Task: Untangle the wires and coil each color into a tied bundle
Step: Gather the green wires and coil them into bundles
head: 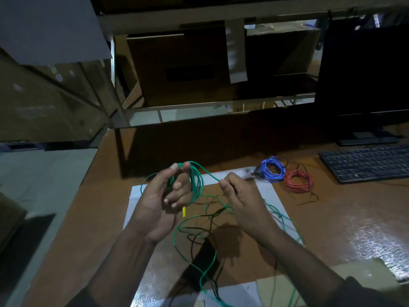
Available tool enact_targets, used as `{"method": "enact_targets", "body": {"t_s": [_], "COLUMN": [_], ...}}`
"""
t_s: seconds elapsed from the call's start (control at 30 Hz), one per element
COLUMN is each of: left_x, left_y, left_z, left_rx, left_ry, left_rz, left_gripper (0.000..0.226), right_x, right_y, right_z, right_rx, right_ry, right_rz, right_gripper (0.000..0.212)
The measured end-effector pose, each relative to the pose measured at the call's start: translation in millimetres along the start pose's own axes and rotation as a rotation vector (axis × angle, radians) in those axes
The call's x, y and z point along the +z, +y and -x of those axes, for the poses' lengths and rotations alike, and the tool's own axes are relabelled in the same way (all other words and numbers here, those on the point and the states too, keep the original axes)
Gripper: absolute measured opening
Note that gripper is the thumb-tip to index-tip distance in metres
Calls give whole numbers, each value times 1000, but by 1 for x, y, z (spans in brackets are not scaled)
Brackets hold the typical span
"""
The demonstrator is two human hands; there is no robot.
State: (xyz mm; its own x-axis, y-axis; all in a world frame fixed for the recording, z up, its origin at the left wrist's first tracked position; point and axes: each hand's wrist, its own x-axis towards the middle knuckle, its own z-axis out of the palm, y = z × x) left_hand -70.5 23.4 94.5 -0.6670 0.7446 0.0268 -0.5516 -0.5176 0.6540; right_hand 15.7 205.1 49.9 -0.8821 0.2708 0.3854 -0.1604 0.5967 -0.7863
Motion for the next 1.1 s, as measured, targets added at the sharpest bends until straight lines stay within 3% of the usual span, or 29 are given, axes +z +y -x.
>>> {"method": "enact_targets", "body": {"t_s": [0.23,0.4,0.53,0.67,0.77,0.87,0.97,1.1], "left_x": [1,8,2,-2,-6,-9,-6,-6], "left_y": [6,4,4,-11,-28,-33,-26,-18], "left_z": [1,-3,-6,-10,-9,-9,-9,-7], "left_rx": [37,192,227,258,152,114,149,36], "left_ry": [-29,23,-11,67,114,138,98,41], "left_rz": [146,-44,-191,-657,-1159,-1508,-1673,-1563], "left_gripper": [27,24,19,14,21,30,42,50], "right_x": [2,9,10,9,10,9,7,7], "right_y": [1,2,11,1,-8,-10,-10,-6], "right_z": [13,18,22,24,20,15,14,13], "right_rx": [22,157,133,126,30,3,-23,-67], "right_ry": [-30,-134,-293,-401,-283,-170,-163,-191], "right_rz": [-18,-30,227,140,80,93,146,203], "right_gripper": [31,18,18,12,21,23,21,22]}}
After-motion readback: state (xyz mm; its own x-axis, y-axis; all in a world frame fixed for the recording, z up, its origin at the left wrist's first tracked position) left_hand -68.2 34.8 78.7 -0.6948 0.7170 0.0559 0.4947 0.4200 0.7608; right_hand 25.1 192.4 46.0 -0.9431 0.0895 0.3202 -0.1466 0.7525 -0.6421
